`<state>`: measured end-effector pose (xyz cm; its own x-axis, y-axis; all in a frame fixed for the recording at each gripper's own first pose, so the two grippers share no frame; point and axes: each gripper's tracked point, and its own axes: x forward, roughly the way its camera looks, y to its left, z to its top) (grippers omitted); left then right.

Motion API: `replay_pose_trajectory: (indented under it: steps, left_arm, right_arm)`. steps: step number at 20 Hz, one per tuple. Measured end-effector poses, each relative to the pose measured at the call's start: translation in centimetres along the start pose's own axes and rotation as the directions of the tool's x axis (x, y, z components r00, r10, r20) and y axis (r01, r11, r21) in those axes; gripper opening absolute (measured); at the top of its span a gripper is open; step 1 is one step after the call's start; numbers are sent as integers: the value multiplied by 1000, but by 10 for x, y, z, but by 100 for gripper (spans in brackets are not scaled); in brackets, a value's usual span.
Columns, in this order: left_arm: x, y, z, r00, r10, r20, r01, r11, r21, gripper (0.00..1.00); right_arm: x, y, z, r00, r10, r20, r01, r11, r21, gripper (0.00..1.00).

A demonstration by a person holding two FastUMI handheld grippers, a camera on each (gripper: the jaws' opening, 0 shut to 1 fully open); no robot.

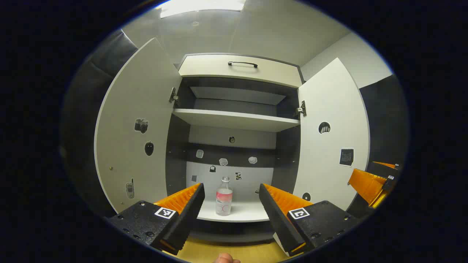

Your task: Grasp the bottle in the cabinet with the left hand and place it on the coaster, then close the right door with the right hand and the left door with the left hand.

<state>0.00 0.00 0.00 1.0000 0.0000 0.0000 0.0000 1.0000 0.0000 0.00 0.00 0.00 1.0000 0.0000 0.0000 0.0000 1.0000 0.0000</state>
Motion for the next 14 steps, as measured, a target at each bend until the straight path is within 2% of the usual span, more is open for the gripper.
replay_pose_trajectory:
  steps: [14]
  left_arm:
    - [12, 8, -23, 998, -18, -61, 17, 1000, -7, 96]
  right_arm:
    - [-3, -5, -11, 998, -55, -33, 54, 998, -16, 98]
